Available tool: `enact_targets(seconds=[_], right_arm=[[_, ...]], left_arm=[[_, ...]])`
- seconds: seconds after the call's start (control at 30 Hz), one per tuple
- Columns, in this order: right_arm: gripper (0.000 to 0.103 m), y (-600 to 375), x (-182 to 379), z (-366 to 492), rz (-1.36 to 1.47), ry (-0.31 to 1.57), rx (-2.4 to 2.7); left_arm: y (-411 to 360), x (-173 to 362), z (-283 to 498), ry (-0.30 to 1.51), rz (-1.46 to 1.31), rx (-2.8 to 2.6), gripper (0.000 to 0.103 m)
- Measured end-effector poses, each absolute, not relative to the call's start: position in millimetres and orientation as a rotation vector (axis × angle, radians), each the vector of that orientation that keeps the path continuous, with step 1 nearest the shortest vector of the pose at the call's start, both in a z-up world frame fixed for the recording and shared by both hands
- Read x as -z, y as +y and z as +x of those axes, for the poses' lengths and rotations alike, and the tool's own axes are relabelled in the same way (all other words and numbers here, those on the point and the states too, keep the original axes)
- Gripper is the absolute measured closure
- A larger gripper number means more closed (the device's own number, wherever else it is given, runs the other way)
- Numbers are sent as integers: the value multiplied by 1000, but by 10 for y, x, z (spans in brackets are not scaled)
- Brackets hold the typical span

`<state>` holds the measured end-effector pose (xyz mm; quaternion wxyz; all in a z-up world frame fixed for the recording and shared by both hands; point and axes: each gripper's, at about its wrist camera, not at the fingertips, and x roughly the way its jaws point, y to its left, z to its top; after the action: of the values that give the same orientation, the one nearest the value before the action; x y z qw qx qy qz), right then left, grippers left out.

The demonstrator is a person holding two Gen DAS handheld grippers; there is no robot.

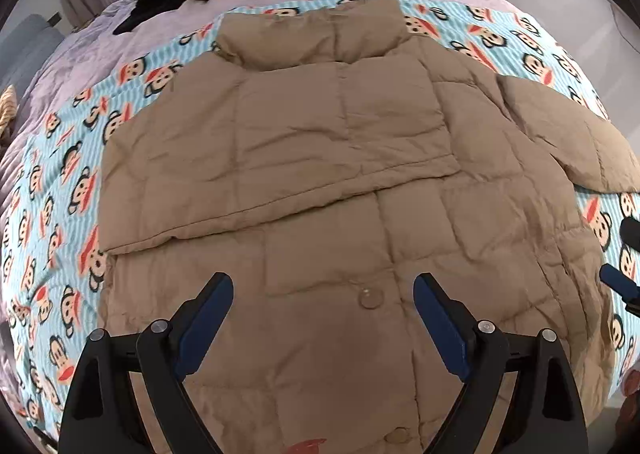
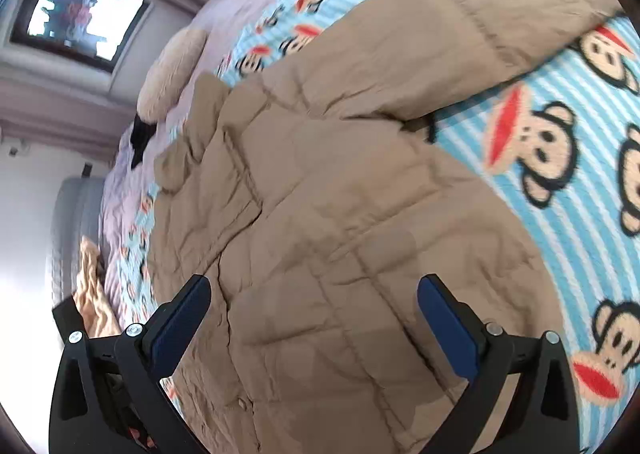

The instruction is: Fold large clothes

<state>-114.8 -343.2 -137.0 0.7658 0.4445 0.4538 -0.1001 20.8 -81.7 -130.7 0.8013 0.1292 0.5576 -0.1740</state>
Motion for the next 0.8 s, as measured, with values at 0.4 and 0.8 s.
enact_targets(seconds=[0.4,0.8], right_arm=[[0,-4581,1404,-1659,1101,866,399],[0,-6278,1616,-2067,1401,608,518]], left_arm=[[-1335,1445,250,1233,316,332,11],[-2449,1336,277,1241,284,413,11]])
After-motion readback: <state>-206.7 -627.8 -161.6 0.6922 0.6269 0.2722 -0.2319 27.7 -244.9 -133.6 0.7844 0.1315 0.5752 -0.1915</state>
